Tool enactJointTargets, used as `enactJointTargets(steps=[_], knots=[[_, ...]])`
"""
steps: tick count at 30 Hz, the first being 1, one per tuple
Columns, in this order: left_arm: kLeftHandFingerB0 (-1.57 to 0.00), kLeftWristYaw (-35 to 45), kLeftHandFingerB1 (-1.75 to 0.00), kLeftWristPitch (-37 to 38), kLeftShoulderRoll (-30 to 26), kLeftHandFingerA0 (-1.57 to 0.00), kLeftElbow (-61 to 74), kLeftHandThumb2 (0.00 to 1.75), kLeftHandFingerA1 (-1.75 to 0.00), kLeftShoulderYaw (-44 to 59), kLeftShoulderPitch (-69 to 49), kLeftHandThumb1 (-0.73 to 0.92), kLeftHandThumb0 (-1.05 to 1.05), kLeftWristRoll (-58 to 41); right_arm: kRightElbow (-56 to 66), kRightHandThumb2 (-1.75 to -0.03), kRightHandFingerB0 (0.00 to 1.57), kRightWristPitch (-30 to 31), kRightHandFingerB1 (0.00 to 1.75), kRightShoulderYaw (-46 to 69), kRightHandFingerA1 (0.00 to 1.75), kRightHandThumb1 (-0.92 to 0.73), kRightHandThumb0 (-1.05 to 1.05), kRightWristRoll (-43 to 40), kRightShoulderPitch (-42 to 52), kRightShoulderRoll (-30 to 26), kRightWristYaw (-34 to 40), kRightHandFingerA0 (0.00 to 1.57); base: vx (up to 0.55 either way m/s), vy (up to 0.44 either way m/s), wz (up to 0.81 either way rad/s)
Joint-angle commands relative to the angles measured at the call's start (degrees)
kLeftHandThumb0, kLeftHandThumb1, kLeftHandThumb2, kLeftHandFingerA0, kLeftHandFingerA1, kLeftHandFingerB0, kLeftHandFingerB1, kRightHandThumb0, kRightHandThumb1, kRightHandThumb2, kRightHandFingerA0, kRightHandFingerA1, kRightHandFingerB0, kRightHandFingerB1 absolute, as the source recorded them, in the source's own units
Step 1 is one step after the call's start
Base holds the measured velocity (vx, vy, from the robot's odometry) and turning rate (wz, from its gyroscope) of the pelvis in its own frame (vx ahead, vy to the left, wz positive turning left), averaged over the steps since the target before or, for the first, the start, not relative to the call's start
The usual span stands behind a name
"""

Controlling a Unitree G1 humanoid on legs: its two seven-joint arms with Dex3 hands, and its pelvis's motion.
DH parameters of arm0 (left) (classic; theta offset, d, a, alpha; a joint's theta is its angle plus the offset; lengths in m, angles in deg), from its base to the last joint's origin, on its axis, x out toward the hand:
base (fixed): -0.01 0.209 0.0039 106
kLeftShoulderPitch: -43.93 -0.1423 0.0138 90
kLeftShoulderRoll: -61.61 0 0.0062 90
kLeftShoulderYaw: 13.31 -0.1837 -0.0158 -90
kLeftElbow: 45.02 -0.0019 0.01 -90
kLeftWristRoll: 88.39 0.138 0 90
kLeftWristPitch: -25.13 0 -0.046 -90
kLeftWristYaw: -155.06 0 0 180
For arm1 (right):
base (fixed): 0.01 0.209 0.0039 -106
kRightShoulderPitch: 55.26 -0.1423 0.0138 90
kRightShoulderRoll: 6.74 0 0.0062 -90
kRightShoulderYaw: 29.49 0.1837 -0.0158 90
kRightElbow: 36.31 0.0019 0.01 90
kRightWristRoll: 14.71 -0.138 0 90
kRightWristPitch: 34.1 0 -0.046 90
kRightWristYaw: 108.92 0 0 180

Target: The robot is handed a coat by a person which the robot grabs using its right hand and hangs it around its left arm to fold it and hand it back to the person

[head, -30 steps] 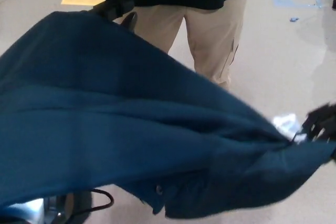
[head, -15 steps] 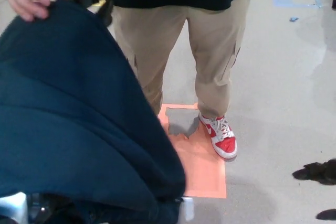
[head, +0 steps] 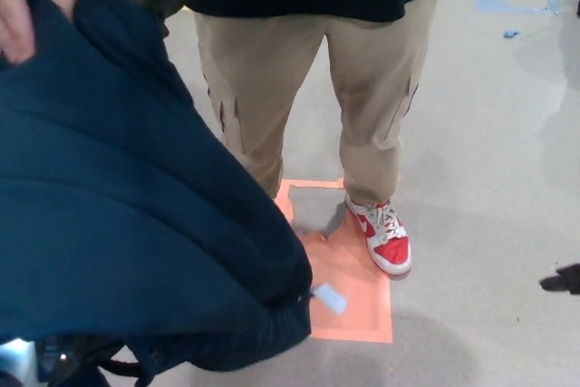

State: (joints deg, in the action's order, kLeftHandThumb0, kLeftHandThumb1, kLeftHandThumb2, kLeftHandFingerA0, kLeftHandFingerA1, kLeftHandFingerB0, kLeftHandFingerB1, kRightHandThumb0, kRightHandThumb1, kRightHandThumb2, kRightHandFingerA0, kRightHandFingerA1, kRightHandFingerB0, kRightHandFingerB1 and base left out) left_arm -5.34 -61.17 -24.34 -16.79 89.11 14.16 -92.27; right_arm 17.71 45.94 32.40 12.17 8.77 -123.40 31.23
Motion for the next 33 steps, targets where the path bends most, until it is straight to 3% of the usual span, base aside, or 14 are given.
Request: enactJointTargets(steps=[1,2,3,5,6,8,9,11,12,13,23,24,25,33], knots=[[-0.23,2.4,-0.31,1.1,-0.7,-0.24,3.8,0.64,-0.32,-0.1,-2.6,0.77,-0.67,-1.8,-13.5,-0.90,0.02,8.7,0.21,-2.2,0.18,-0.60,-0.67,7.0,-0.7,8.3,14.9,0.00,0.00,0.000,0.00],[-0.24,2.5,-0.31,0.9,-0.5,-0.24,4.3,0.63,-0.32,0.0,-2.9,0.77,-0.67,-2.0,-15.8,-0.64,0.04,10.8,0.23,-2.4,0.21,-0.78,-0.56,7.3,-1.0,10.1,17.1,0.00,0.00,0.000,0.00],[-0.23,2.5,-0.31,0.8,-0.3,-0.24,4.7,0.63,-0.32,0.1,-3.1,0.76,-0.67,-2.2,-18.6,-0.89,0.05,12.5,0.27,-2.3,0.23,-0.61,-0.60,7.4,-1.5,11.9,19.4,0.00,0.00,0.000,0.00],[-0.24,2.7,-0.31,0.7,-0.2,-0.24,5.4,0.63,-0.32,0.2,-3.5,0.76,-0.67,-2.5,-23.7,-0.63,0.08,14.7,0.25,-1.3,0.24,-0.78,-0.52,6.4,-2.6,15.1,22.7,0.00,0.00,0.000,0.00],[-0.24,2.8,-0.31,0.6,0.0,-0.25,6.4,0.64,-0.32,0.2,-4.1,0.77,-0.67,-2.6,-26.8,-1.08,0.00,16.3,0.45,-0.3,0.49,-0.61,-0.30,5.4,-2.5,17.6,26.3,0.00,0.00,0.000,0.00],[-0.23,3.0,-0.30,0.3,0.1,-0.25,7.6,0.64,-0.31,-0.2,-4.8,0.77,-0.68,-2.5,-30.1,-1.07,0.07,18.2,0.48,-0.1,0.51,-0.57,-0.28,5.2,-2.1,20.1,29.9,0.07,0.00,0.000,0.00],[-0.23,3.3,-0.30,0.2,0.3,-0.25,8.3,0.64,-0.31,-0.4,-5.2,0.76,-0.68,-2.6,-32.3,-0.96,0.39,19.4,0.52,-0.4,0.46,-0.64,-0.49,5.3,-1.0,22.2,31.8,0.21,0.00,0.000,0.00],[-0.24,3.5,-0.31,0.0,0.9,-0.25,9.2,0.63,-0.32,-0.4,-5.7,0.76,-0.68,-3.0,-34.3,-0.97,0.40,19.8,0.53,-0.3,0.46,-0.65,-0.48,5.0,0.8,23.9,34.1,0.23,0.00,0.000,0.00],[-0.24,3.5,-0.31,0.0,1.1,-0.25,9.4,0.63,-0.32,-0.5,-5.7,0.76,-0.68,-3.0,-35.2,-0.96,0.38,19.5,0.51,-0.1,0.45,-0.66,-0.48,4.6,1.2,24.3,34.1,0.23,0.00,0.000,0.00],[-0.24,3.7,-0.31,0.1,1.2,-0.25,9.9,0.63,-0.32,-0.6,-5.8,0.76,-0.68,-3.0,-36.1,-0.65,0.32,19.2,0.32,-0.1,0.29,-0.84,-0.46,4.4,1.4,24.6,32.6,0.23,0.00,0.000,0.00],[-0.20,4.2,-0.30,0.1,1.1,-0.24,13.2,0.63,-0.33,-1.4,-8.7,0.77,-0.65,-3.2,-39.7,-0.64,0.37,16.6,0.33,1.6,0.31,-0.79,-0.44,3.1,0.6,23.5,32.0,0.30,0.00,0.000,0.00],[-0.22,4.4,-0.31,0.4,1.1,-0.23,13.5,0.63,-0.33,-1.4,-9.5,0.78,-0.64,-3.3,-39.8,-0.92,0.38,16.9,0.51,2.6,0.46,-0.62,-0.50,2.6,0.6,23.7,32.8,0.25,0.00,0.000,0.00],[-0.26,4.2,-0.32,0.6,1.1,-0.24,13.7,0.64,-0.32,-1.4,-10.0,0.78,-0.64,-3.3,-40.0,-0.64,0.38,16.8,0.33,2.8,0.31,-0.79,-0.44,2.8,0.5,23.8,32.9,0.30,0.00,0.000,0.00],[-0.21,4.1,-0.30,-1.2,1.5,-0.24,16.6,0.62,-0.33,-0.1,-15.1,0.75,-0.65,-5.4,-40.4,-0.66,0.33,14.9,0.32,2.2,0.30,-0.87,-0.44,4.5,0.1,24.0,32.5,0.27,0.00,0.000,0.00]])
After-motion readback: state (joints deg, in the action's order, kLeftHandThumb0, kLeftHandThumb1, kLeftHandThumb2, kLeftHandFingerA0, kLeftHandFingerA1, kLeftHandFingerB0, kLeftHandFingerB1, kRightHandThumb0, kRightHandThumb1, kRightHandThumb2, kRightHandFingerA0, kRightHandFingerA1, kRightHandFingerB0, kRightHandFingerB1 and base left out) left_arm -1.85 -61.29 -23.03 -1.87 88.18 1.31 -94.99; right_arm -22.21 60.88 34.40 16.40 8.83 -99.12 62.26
